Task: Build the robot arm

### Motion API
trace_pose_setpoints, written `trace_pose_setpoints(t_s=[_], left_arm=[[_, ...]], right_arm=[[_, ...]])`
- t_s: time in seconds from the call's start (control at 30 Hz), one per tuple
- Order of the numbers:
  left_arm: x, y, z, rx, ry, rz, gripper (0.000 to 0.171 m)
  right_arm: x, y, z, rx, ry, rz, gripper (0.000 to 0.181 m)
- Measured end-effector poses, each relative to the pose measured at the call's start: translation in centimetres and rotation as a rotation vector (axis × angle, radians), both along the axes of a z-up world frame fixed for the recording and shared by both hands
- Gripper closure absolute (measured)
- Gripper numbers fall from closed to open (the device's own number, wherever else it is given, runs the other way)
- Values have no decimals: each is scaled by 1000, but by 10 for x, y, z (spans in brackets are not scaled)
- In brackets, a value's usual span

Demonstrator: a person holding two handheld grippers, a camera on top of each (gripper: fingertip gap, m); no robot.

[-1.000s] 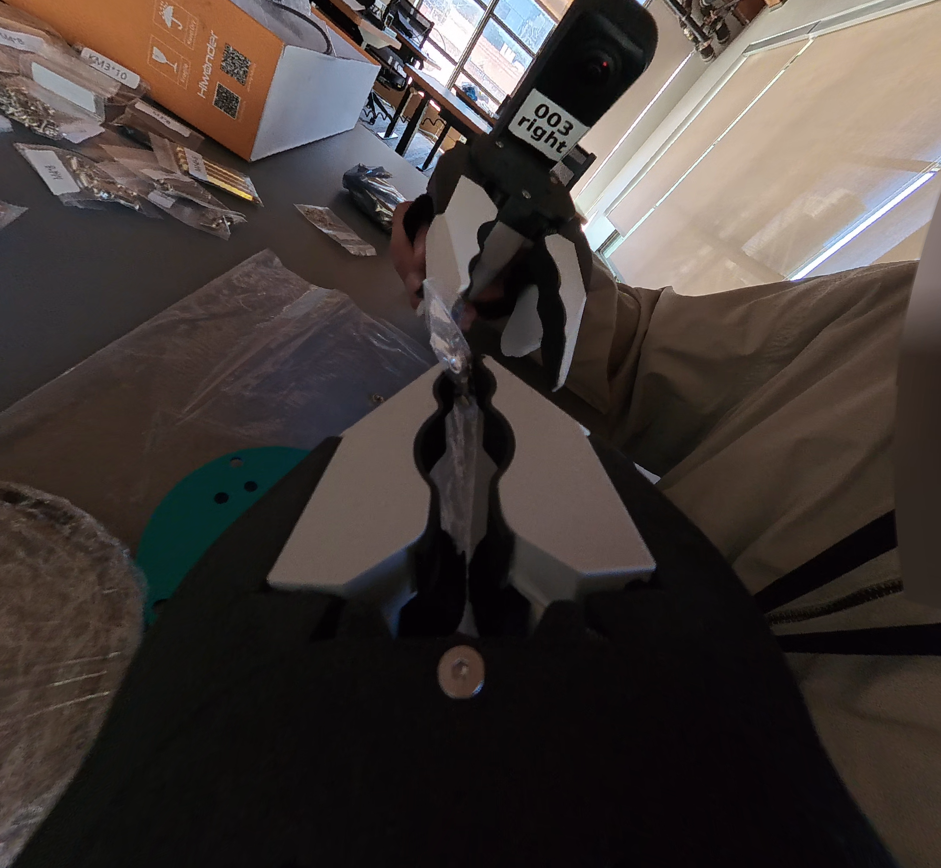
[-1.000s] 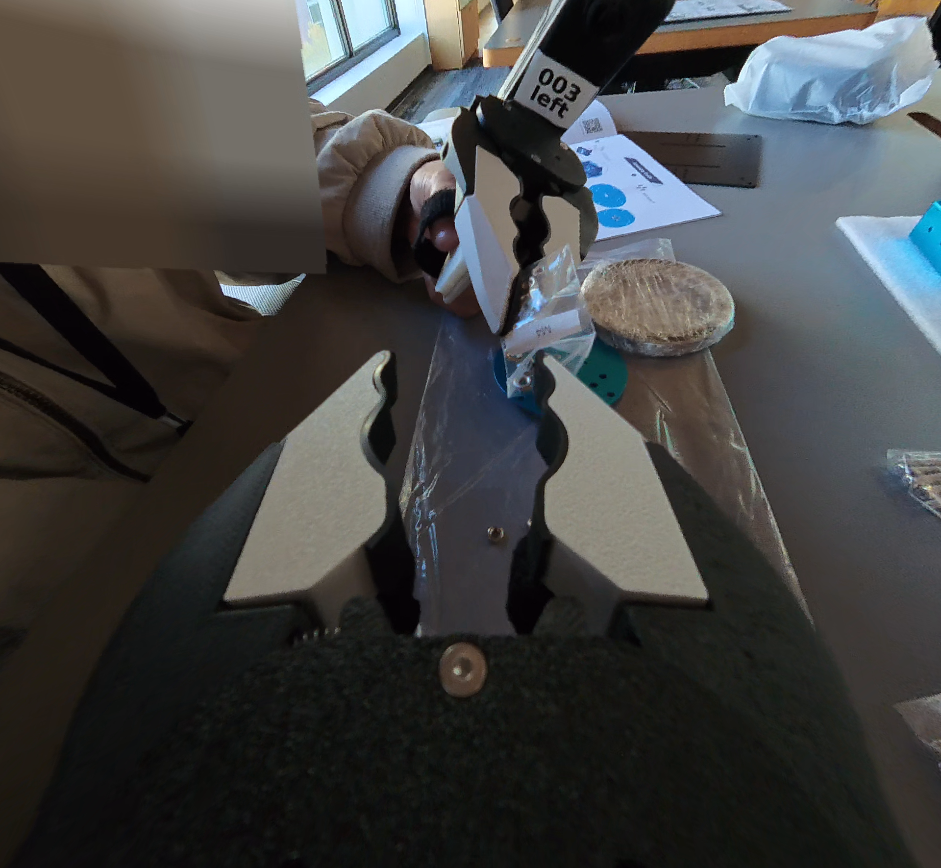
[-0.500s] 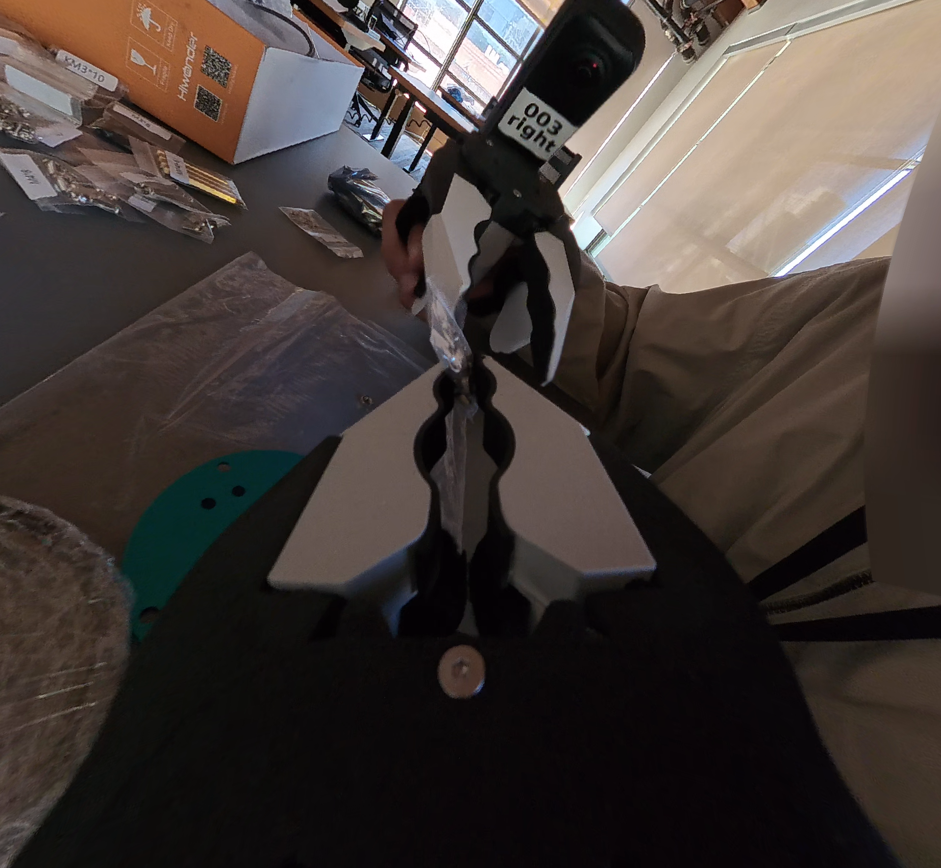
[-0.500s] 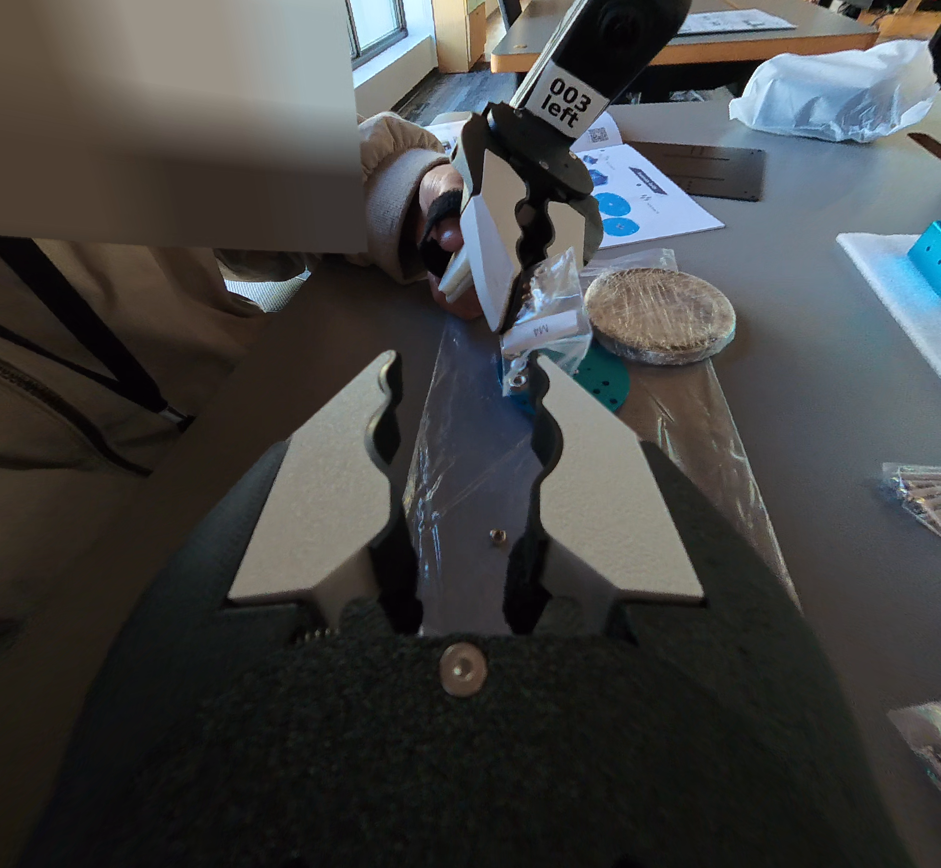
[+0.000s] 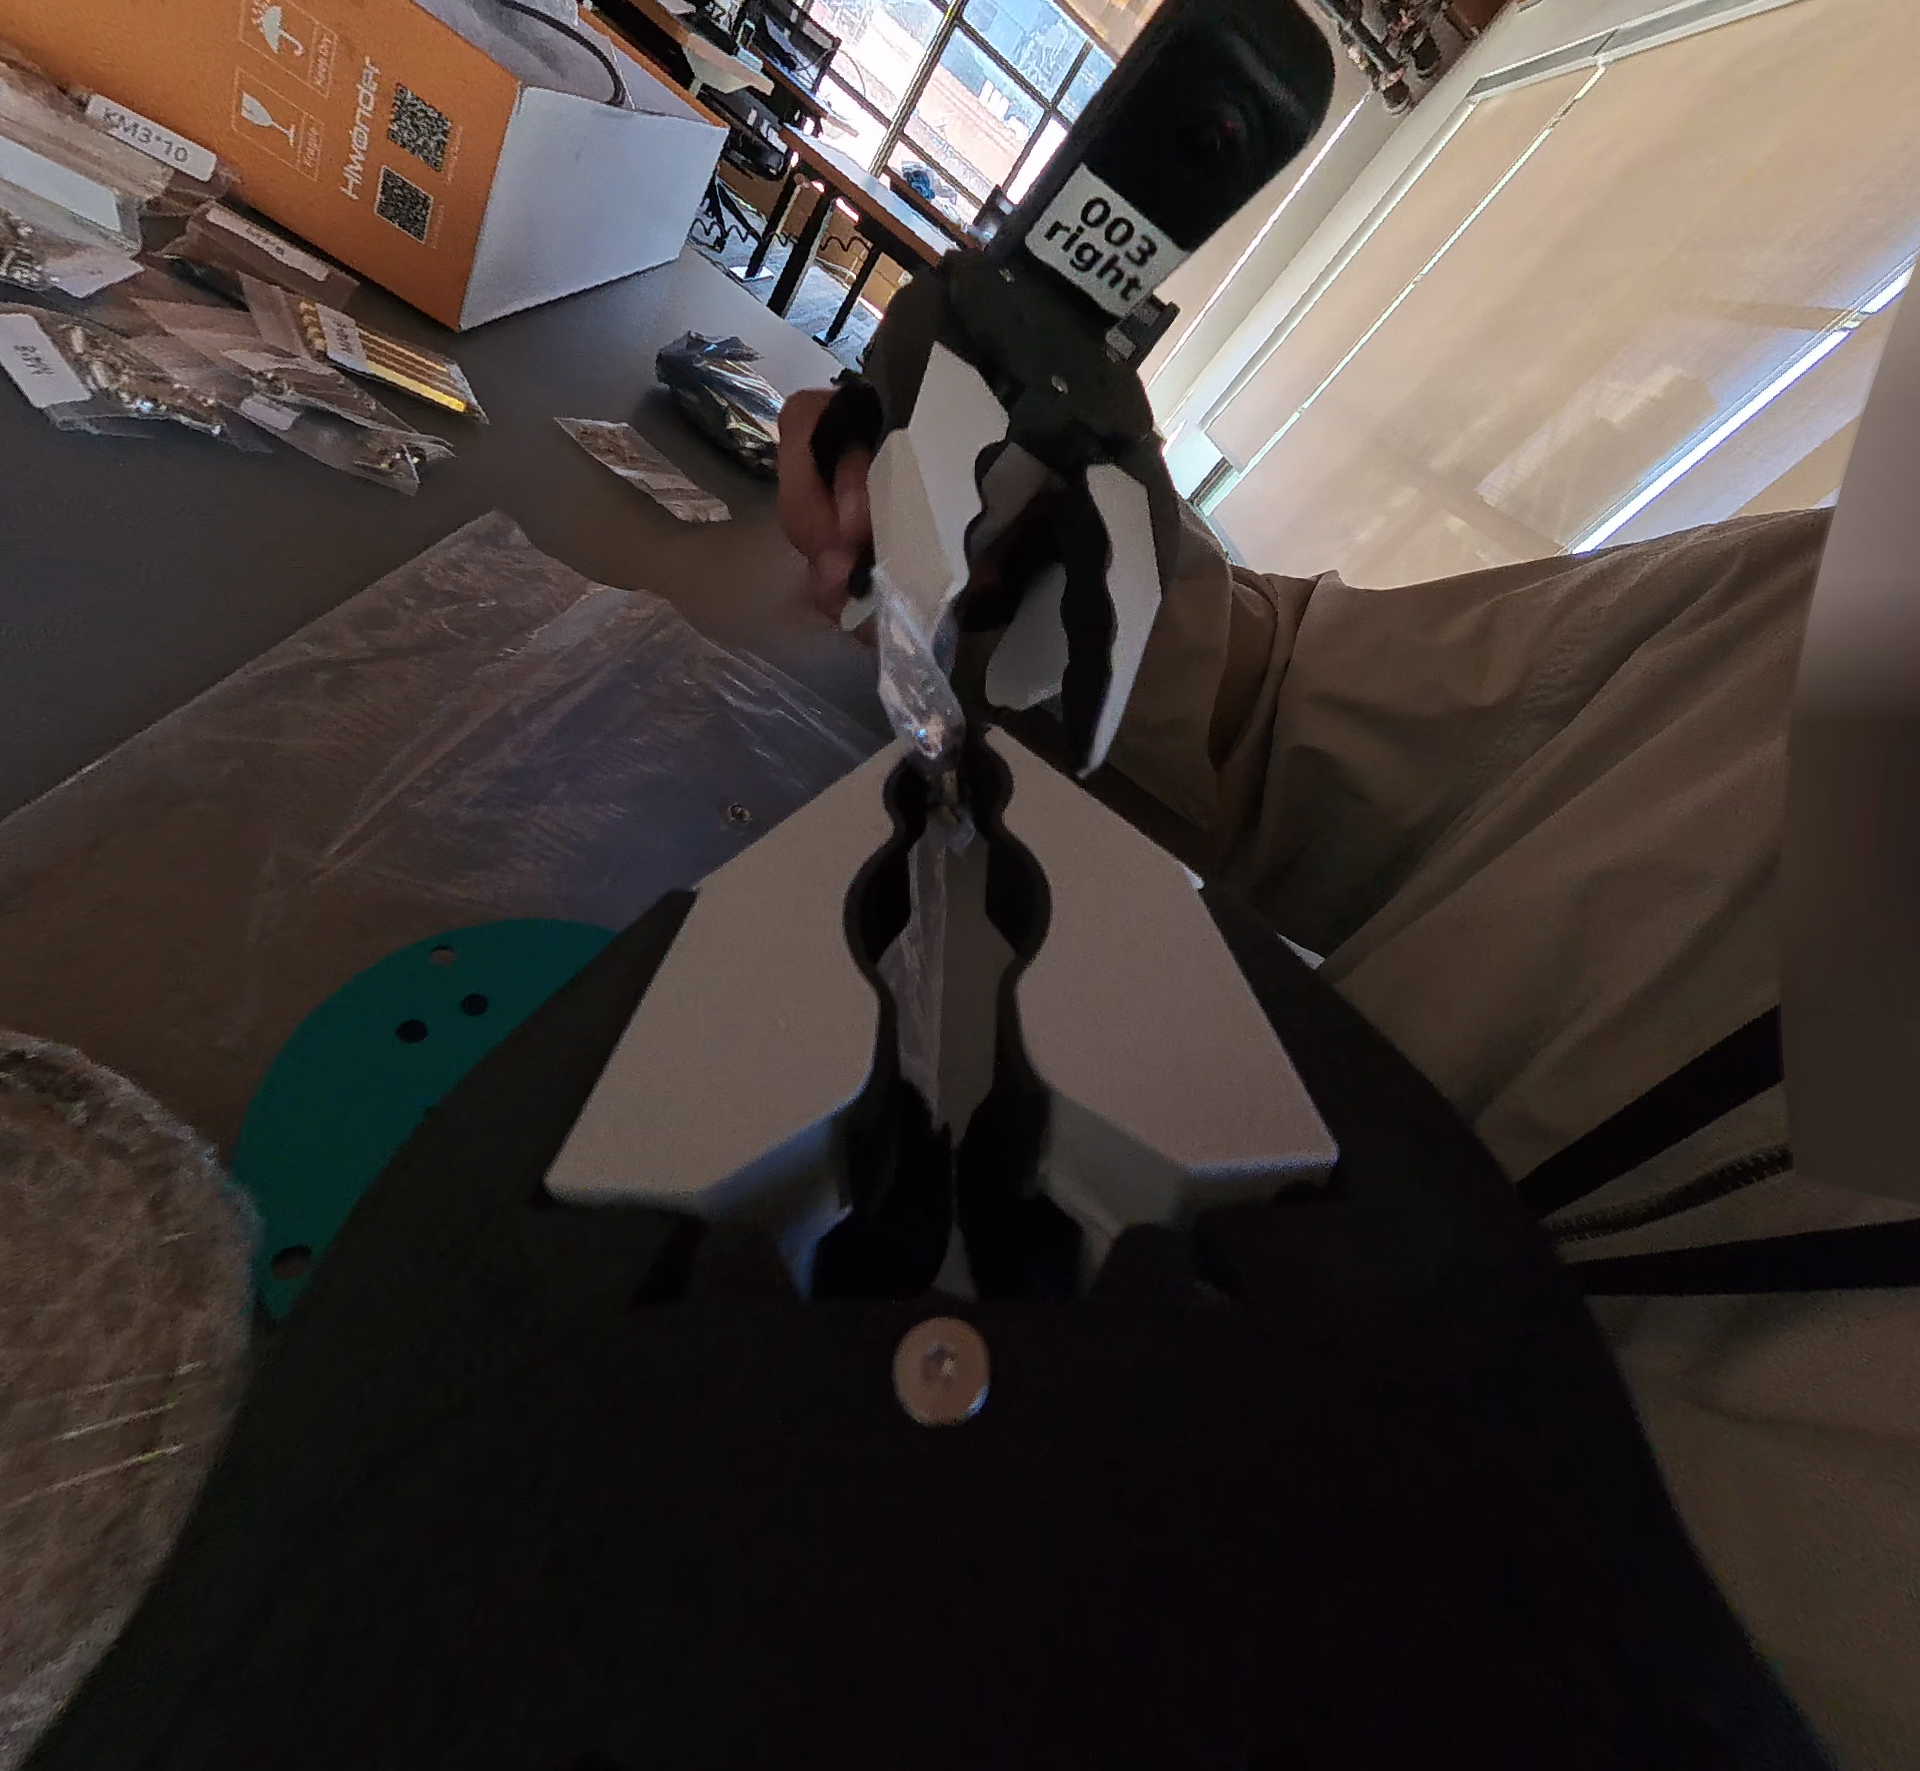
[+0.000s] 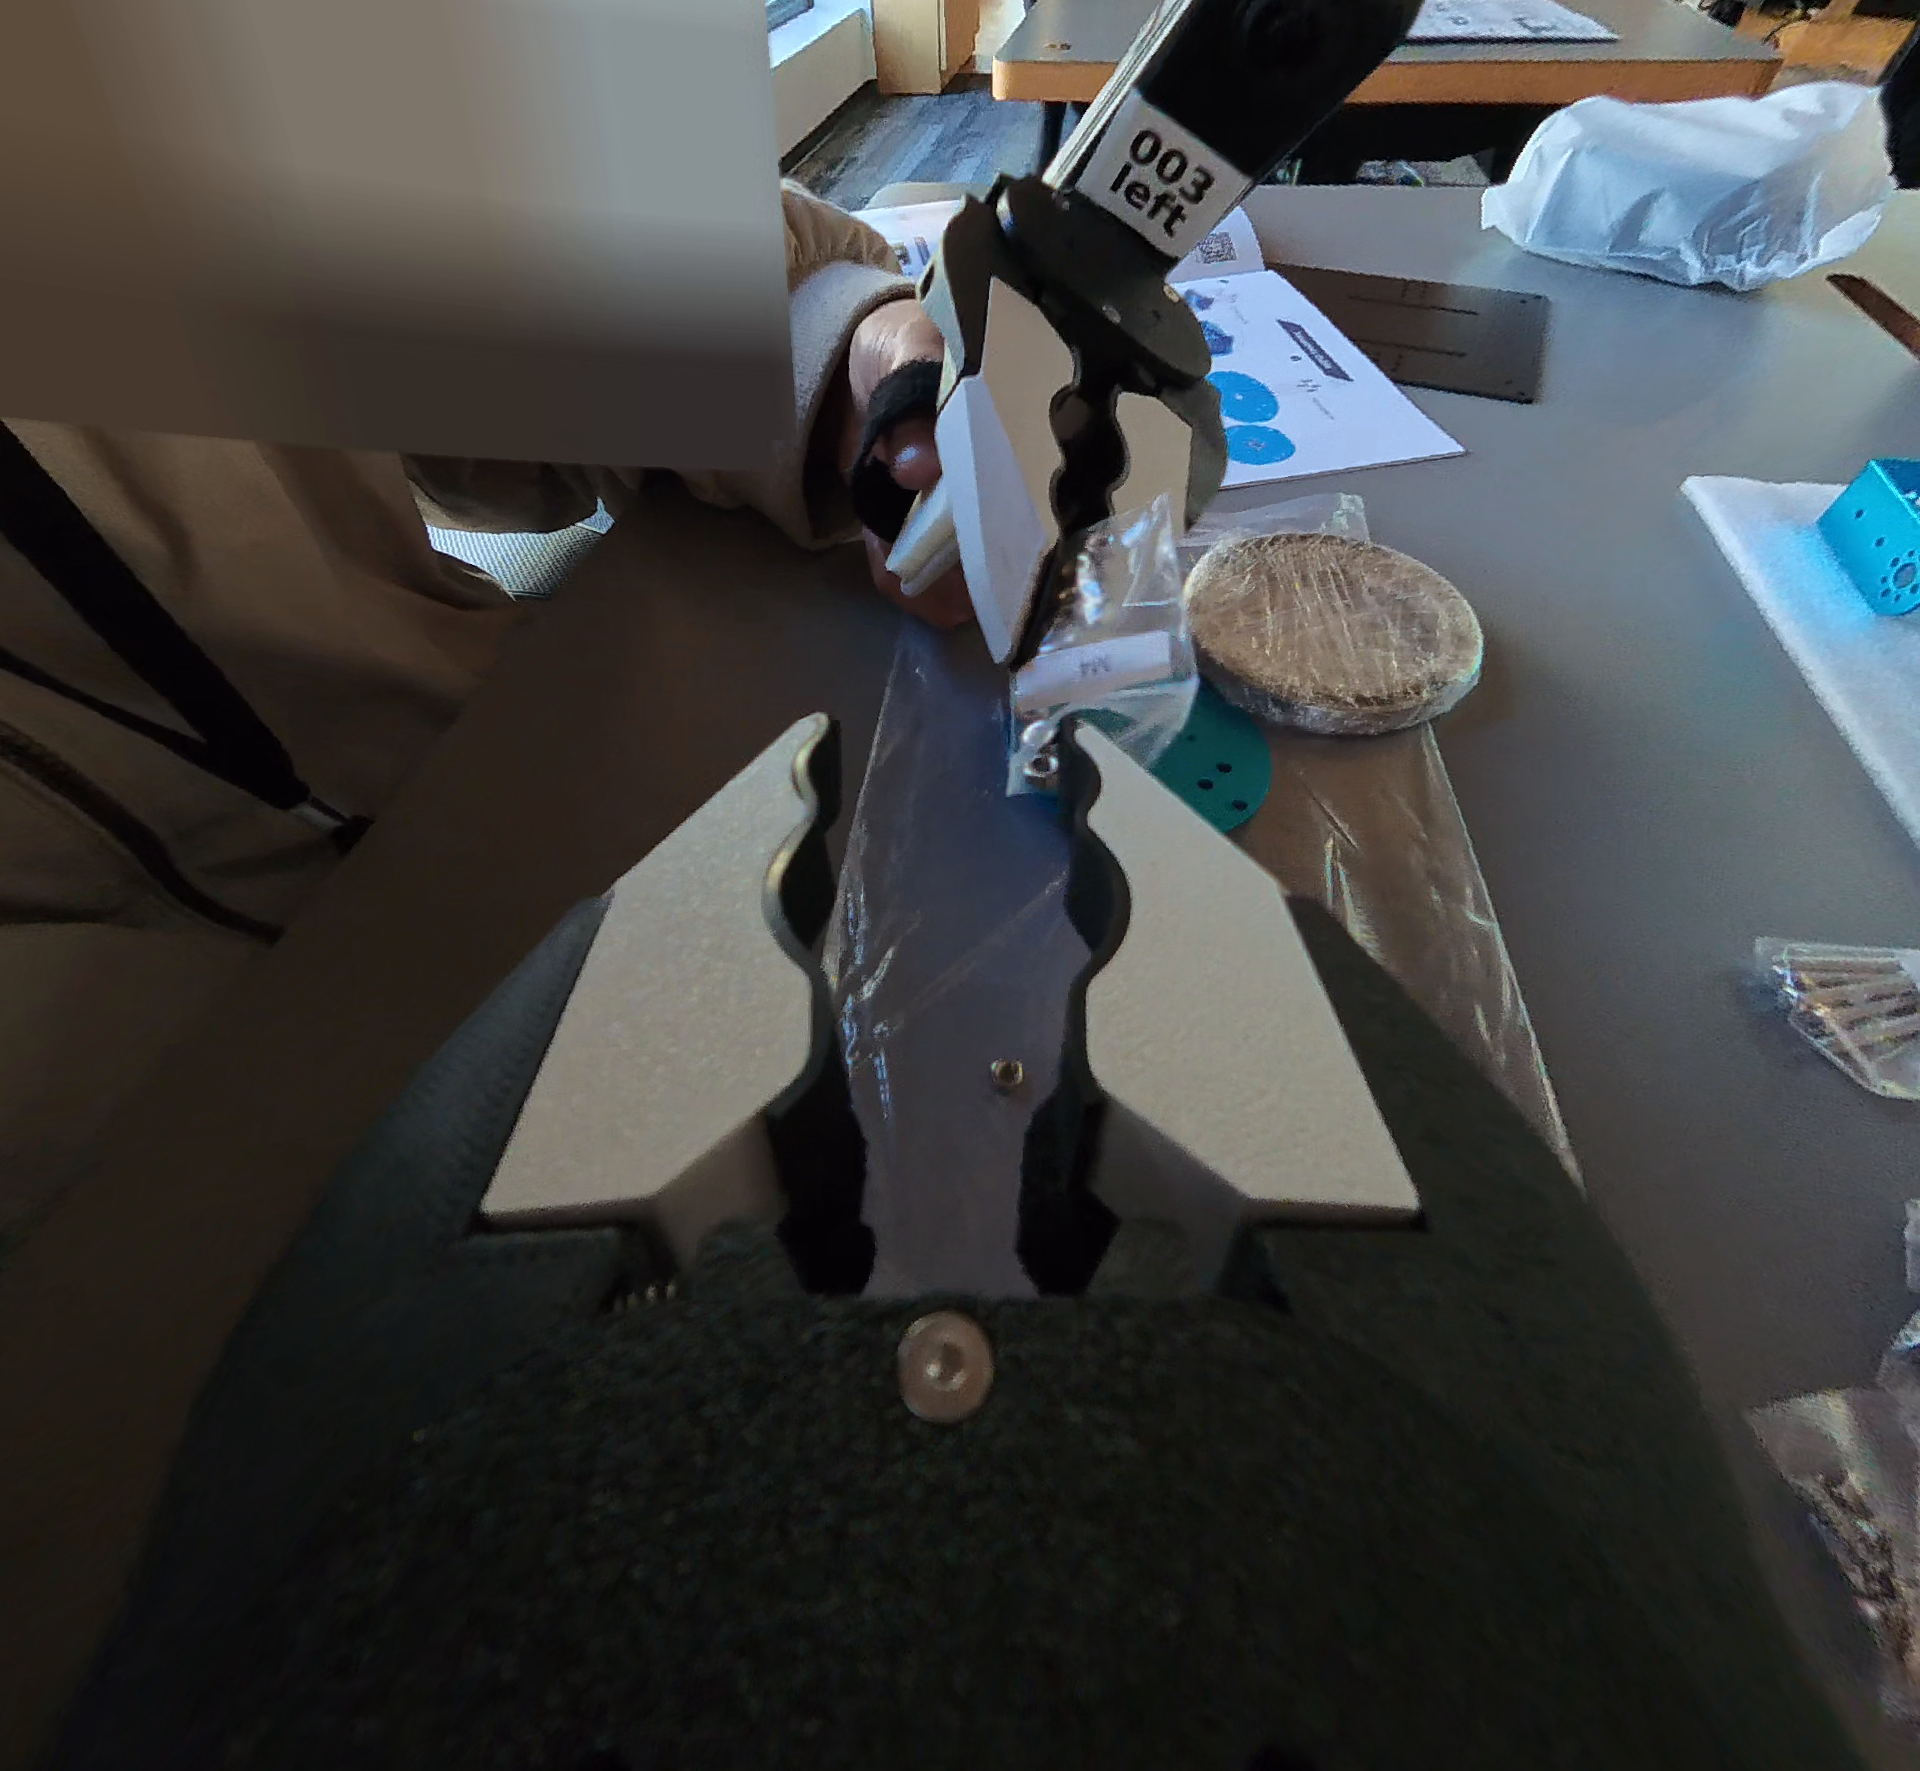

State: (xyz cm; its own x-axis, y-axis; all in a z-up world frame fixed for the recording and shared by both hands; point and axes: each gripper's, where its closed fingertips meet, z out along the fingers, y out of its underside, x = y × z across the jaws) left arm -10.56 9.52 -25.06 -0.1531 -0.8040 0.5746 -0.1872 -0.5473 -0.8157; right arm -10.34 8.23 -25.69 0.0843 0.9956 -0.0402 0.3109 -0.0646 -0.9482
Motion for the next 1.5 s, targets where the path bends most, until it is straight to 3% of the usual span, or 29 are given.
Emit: trace_pose_setpoints(t_s=[0.1,0.27,0.37,0.9,1.3,1.43,1.5], left_arm=[[-1,2,1,-5,-5,7,165],[0,2,0,3,-4,15,165],[1,3,0,1,-2,21,165],[2,9,0,-22,-2,49,156],[4,5,2,2,-18,41,165],[3,3,-1,15,2,27,165],[2,2,0,3,-3,21,165]], right_arm=[[6,2,7,-26,23,-3,155],[9,19,12,-158,79,-97,160],[9,23,8,-235,64,-138,181],[3,23,21,-391,132,-184,181],[-2,22,21,-507,185,-160,181],[-2,18,19,-371,165,-123,179],[-3,12,20,-254,156,-75,162]])
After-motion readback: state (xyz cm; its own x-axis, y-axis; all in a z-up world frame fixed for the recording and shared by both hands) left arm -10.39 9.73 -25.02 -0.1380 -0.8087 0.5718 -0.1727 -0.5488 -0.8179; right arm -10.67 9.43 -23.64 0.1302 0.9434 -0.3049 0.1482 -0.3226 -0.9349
